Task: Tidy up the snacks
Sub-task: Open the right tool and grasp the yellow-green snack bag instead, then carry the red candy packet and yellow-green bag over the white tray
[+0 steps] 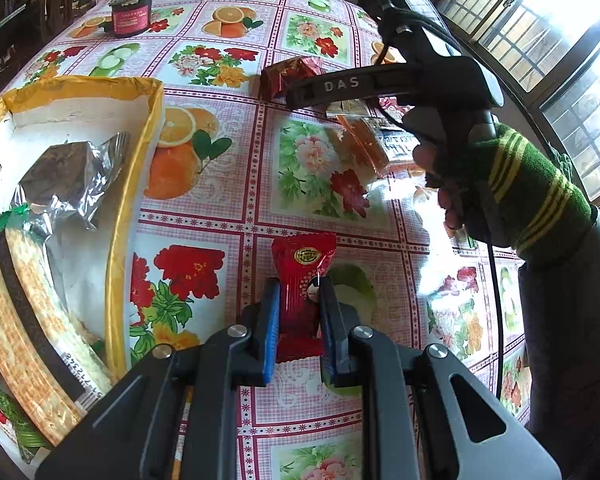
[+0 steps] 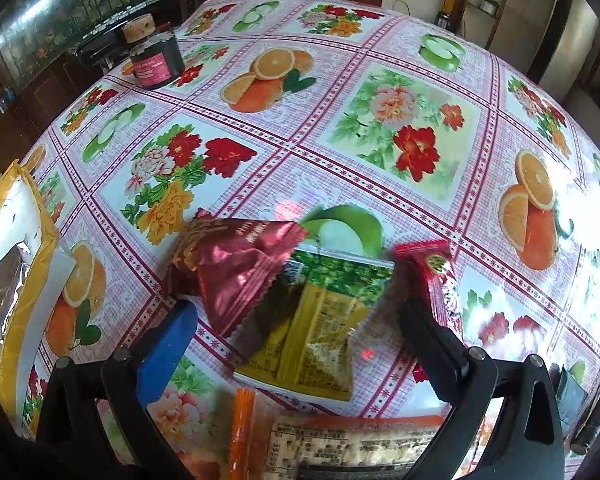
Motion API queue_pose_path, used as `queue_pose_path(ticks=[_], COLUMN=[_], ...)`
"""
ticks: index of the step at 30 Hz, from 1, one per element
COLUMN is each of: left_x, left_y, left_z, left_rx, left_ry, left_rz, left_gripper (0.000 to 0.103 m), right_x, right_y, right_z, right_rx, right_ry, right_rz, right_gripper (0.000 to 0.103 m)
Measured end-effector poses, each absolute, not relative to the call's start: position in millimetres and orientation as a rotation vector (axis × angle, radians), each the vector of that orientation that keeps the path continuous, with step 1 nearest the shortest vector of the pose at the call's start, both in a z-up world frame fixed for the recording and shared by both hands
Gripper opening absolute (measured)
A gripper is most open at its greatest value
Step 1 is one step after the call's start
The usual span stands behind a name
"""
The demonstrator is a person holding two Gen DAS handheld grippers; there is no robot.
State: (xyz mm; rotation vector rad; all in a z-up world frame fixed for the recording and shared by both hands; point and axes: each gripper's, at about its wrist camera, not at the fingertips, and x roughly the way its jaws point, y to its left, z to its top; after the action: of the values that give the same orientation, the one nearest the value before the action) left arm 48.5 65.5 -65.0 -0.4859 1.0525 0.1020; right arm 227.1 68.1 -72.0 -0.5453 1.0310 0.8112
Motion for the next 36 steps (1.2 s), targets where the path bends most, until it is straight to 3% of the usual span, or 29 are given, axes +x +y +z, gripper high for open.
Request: queue_pose_path(ticks=[5, 7, 8, 9, 10, 11, 18, 28, 36], left_x=[49, 51, 52, 51, 51, 51, 44, 6, -30], left_y=[65, 64, 63, 62, 62, 61, 61, 54, 32], left_z=[-66, -67, -67, -66, -65, -65, -60, -38, -17], left_rx=[-0.490, -0.489, -0.489, -0.490, -0.490, -0.489, -0.483, -0.447, -0.408], left_ry=[1.050, 1.058, 1.059, 1.059, 1.056, 1.053, 1.037, 0.982, 0.965], left_rz=[0.092, 0.089, 0.088, 0.088, 0.089, 0.091, 0.103, 0.095, 0.125], left_gripper=[0.020, 0.020, 0.020, 0.020, 0.020, 0.020, 0.020, 0.020, 0.020], right_x=[235, 230, 228, 225, 224, 224, 201, 91, 45], right_y=[49, 50, 51, 51, 51, 50, 14, -86, -132], right_z=[-72, -71, -68, -65, -62, -61, -54, -9, -9], right_rx=[-0.449, -0.445, -0.435, -0.428, -0.420, -0.412, -0.263, -0.022, 0.125], right_ry=[1.004, 0.985, 0.968, 0.947, 0.940, 0.949, 0.921, 0.806, 0.809], right_rz=[0.725, 0.723, 0.730, 0.726, 0.727, 0.731, 0.818, 0.952, 1.015], right_gripper=[0.101, 0.096, 0.082, 0.056, 0.040, 0.035, 0.033, 0.033, 0.033])
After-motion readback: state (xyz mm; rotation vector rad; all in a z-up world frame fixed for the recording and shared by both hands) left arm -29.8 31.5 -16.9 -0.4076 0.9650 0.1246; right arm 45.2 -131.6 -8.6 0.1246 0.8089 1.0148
